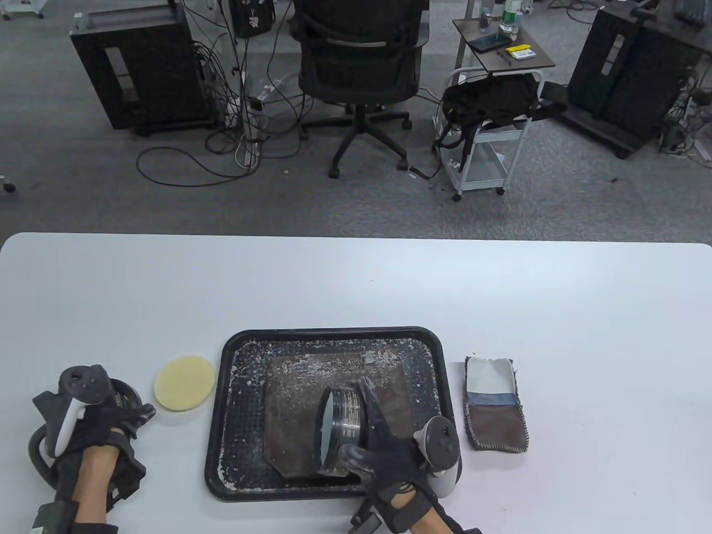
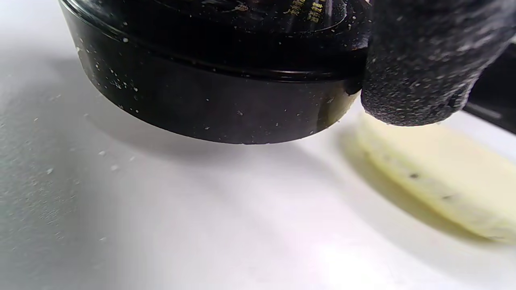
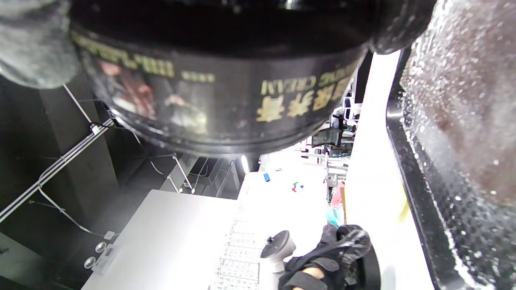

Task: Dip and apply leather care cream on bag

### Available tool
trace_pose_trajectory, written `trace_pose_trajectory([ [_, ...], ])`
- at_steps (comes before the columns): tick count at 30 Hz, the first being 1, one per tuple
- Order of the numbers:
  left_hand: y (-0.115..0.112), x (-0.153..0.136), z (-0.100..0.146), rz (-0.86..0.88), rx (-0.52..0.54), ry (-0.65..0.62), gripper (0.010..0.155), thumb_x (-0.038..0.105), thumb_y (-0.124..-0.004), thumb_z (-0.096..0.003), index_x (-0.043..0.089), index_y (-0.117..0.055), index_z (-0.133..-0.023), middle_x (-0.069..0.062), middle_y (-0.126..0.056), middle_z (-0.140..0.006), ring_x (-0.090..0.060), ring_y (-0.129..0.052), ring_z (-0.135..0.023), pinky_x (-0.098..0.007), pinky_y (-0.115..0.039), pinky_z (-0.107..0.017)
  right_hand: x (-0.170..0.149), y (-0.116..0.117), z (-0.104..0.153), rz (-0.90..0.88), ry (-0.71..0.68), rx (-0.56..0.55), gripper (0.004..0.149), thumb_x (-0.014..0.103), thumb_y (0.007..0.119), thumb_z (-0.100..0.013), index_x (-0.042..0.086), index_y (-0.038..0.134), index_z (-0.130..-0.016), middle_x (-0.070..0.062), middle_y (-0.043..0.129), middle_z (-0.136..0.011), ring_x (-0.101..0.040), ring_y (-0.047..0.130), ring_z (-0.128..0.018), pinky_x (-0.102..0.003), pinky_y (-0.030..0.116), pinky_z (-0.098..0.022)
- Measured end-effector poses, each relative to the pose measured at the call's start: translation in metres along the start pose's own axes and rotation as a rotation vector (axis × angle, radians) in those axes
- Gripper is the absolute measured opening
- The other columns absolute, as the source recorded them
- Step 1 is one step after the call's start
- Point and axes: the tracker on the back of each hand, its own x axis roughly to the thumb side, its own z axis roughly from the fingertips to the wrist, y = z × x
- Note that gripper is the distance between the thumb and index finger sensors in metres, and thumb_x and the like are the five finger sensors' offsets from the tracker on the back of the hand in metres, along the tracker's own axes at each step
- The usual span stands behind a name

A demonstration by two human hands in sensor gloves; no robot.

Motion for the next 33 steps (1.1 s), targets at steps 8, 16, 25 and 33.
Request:
trace_pose_trajectory([
  [8,-0.017,-0.007,-0.017,-0.031,-0.092,0.054,0.106,0.061,-0.091,-0.0328,0.036,-0.016,-0.103,-0.002,-0.007,-0.113,-0.043,-0.013,-0.108,-0.076,-0.040,-0.070,0.000,-0.003,0.000,-0.008,0.005,-0.016,0.113,0.069,0.082,-0.039,0.019,0.011,-0.111,-0.021,0.014,-0.113,-0.064,0.041,-0.097,-0.071,0.062,-0.063],
  [16,-0.024,-0.009,-0.021,-0.030,-0.136,0.057,0.101,0.060,-0.087,-0.0354,0.033,-0.018,-0.103,-0.001,-0.005,-0.111,-0.041,-0.007,-0.106,-0.075,-0.026,-0.071,0.000,-0.004,0.001,-0.046,0.007,-0.021,0.112,0.070,0.079,-0.041,0.019,0.008,-0.110,-0.022,0.012,-0.113,-0.065,0.040,-0.097,-0.070,0.062,-0.064],
  [25,-0.022,-0.001,-0.014,-0.090,-0.116,0.040,0.103,0.061,-0.087,-0.0345,0.032,-0.015,-0.103,0.000,-0.001,-0.110,-0.038,-0.003,-0.106,-0.074,-0.022,-0.072,-0.006,-0.011,0.001,-0.210,0.000,-0.033,0.105,0.072,0.068,-0.048,0.016,0.005,-0.111,-0.024,0.010,-0.113,-0.065,0.037,-0.097,-0.069,0.062,-0.065],
  [33,-0.016,0.021,0.004,-0.148,-0.004,-0.057,0.103,0.060,-0.087,-0.0346,0.032,-0.015,-0.103,0.000,-0.001,-0.110,-0.038,-0.003,-0.106,-0.073,-0.022,-0.072,-0.016,-0.020,0.002,-0.367,0.032,-0.091,0.088,0.064,0.047,-0.055,0.011,0.005,-0.111,-0.029,0.014,-0.112,-0.068,0.037,-0.096,-0.072,0.057,-0.065],
])
